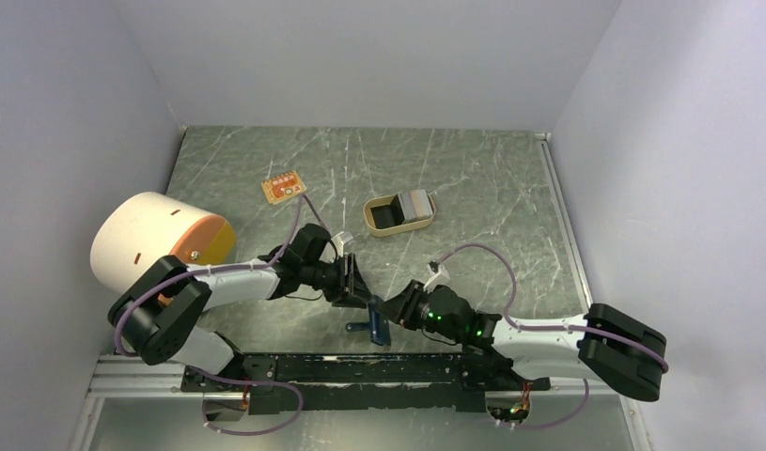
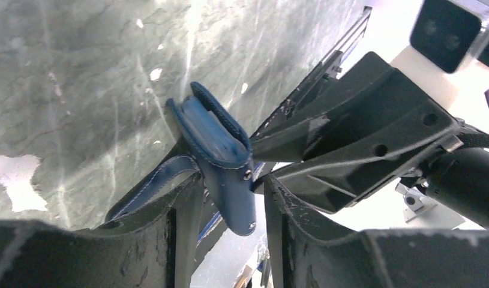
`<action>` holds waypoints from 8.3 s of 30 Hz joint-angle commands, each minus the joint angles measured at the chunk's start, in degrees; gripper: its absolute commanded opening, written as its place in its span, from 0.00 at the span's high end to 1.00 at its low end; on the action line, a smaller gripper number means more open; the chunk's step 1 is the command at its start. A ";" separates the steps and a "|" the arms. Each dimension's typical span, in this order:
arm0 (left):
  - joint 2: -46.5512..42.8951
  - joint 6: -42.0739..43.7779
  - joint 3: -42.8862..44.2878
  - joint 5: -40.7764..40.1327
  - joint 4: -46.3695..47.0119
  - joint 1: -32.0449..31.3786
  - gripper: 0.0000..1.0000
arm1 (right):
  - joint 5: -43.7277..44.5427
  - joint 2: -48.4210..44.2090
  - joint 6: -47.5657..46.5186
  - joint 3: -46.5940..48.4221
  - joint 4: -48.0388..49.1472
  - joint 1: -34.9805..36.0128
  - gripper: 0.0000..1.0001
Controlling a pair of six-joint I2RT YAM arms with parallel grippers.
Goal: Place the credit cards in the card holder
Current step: Turn over the card holder at the center of the board, then close the card holder at the center of the board.
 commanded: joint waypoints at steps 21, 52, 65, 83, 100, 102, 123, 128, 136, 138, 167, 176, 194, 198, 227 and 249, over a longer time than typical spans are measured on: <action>5.58 3.96 7.20 -5.07 -8.35 -2.46 0.77 | -0.23 -1.94 -6.29 4.53 -9.28 0.35 0.59; 4.82 8.89 3.06 -12.38 -12.01 4.61 0.69 | 13.32 -21.24 -5.94 13.22 -42.60 0.00 0.49; -4.89 9.89 2.66 -15.87 -19.17 1.36 0.54 | 2.73 -5.56 -3.33 13.89 -31.81 0.53 0.68; -1.99 9.53 -2.12 -16.11 -13.53 -1.25 0.58 | 11.40 0.81 -0.42 19.49 -41.09 5.43 1.00; 0.81 3.74 -5.49 -8.68 1.43 -1.91 0.62 | 8.89 0.78 -22.83 19.18 -33.26 5.43 1.00; 0.82 3.37 -5.90 -8.48 2.32 -1.93 0.62 | 7.21 1.06 -24.53 18.29 -31.73 5.05 1.00; -0.02 1.36 -5.56 -6.42 3.28 -3.32 0.59 | 13.49 4.10 -5.18 30.07 -59.18 3.80 0.65; 0.35 1.40 -5.93 -6.41 3.90 -3.39 0.60 | 15.08 7.09 -6.54 31.16 -59.65 3.82 0.72; -0.08 1.71 -6.00 -6.99 3.55 -3.41 0.60 | 15.24 8.33 -8.30 30.33 -56.54 3.80 0.81; 0.20 1.72 -5.77 -6.97 3.47 -3.40 0.60 | 15.63 8.76 -8.58 30.71 -56.88 3.81 0.88; 2.77 2.22 -5.75 -7.00 4.68 -3.59 0.60 | 3.85 10.02 -15.83 25.64 -40.21 3.82 1.00; 3.68 2.62 -5.13 -7.10 4.27 -3.61 0.62 | 3.22 11.73 -16.15 26.31 -41.33 3.92 1.00; 4.23 2.44 -5.77 -7.88 4.66 -3.61 0.63 | 2.80 14.94 -17.09 28.28 -43.78 5.25 1.00; 4.95 2.64 -5.69 -7.86 4.84 -3.60 0.63 | 4.17 15.49 -17.82 30.13 -47.24 5.72 1.00; 6.10 1.09 -6.60 -7.32 7.66 -3.58 0.64 | 6.55 20.72 -19.74 38.29 -57.32 8.03 1.00; 6.26 1.27 -6.52 -7.59 7.15 -3.62 0.64 | 5.32 21.03 -20.77 40.29 -59.44 8.56 1.00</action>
